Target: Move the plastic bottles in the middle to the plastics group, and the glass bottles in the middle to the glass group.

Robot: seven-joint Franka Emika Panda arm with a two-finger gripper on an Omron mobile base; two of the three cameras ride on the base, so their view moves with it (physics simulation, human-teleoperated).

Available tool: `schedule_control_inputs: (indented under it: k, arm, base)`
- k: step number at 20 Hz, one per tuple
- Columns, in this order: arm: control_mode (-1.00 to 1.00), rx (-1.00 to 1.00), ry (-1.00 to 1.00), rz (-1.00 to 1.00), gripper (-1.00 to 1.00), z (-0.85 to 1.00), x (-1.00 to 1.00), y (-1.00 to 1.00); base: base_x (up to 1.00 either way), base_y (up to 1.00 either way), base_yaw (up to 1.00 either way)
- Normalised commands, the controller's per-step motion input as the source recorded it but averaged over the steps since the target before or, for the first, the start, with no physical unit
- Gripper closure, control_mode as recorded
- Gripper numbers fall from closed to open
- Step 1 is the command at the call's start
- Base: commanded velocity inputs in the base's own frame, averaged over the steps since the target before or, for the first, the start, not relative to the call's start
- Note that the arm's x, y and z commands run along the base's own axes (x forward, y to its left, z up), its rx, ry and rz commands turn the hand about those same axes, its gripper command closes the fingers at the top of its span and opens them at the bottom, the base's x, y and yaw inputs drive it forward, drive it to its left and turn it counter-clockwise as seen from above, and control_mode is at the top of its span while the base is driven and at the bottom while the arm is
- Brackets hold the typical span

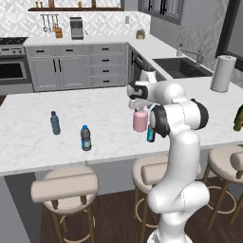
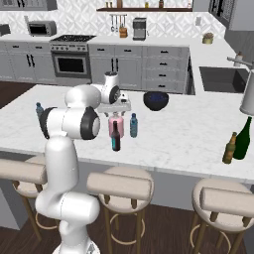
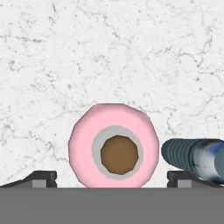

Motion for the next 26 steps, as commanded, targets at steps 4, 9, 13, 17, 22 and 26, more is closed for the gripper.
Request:
schedule_control_inputs:
  k: [4, 9, 13, 17, 22, 26]
  arm:
    - [-1.00, 0.00, 0.00, 0.03, -1.00, -0.01, 0.06, 0.00]
    - [-1.00, 0.00, -0.03, 0.03, -1.00, -0.02, 0.14, 0.00]
    - [-1.00, 0.00, -0.03, 0.03, -1.00, 0.00, 0.14, 0.00]
    - [-1.00, 0.00, -0.01, 0.02, -1.00, -0.05, 0.04, 0.00]
    - [-1.00, 0.00, 0.00, 0.01, -1.00, -0.09, -0.14, -0.04]
    - [-1.00, 0.00, 0.00, 0.00, -1.00, -0.07, -0.06, 0.00]
  base:
    - [0.00, 0.00, 0.00]
    - [0.00, 0.00, 0.00]
    - [0.00, 0.00, 0.00]
    - [0.00, 0.00, 0.00]
    - [0.00, 0.00, 0.00]
    - [0.00, 0.00, 0.00]
